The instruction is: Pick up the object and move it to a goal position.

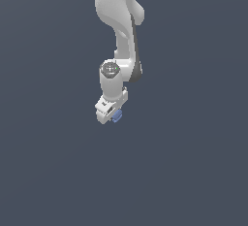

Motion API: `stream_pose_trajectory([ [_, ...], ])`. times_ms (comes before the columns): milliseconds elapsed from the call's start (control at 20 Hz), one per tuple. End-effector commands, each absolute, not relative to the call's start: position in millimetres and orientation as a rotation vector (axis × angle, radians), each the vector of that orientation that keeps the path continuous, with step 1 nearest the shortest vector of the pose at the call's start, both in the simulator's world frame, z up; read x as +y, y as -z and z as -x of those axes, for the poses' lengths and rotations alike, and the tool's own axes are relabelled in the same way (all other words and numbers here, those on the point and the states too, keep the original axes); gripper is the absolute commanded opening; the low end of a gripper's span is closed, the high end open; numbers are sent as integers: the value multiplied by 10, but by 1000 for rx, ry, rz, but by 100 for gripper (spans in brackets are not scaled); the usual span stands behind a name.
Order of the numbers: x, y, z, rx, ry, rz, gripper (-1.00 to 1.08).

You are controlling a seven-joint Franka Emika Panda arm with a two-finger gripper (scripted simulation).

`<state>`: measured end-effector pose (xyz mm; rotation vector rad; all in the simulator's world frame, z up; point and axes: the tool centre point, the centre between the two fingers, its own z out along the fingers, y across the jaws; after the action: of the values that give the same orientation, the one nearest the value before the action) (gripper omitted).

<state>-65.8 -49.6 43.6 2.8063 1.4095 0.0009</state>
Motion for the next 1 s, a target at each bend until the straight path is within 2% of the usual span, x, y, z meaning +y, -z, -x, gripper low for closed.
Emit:
stream_pose_trajectory([
  [0, -393, -454, 648, 1411, -2, -2805, -100],
  [350, 147, -543, 601, 1411, -2, -2805, -100],
  [950, 1602, -780, 445, 1412, -1, -2806, -100],
])
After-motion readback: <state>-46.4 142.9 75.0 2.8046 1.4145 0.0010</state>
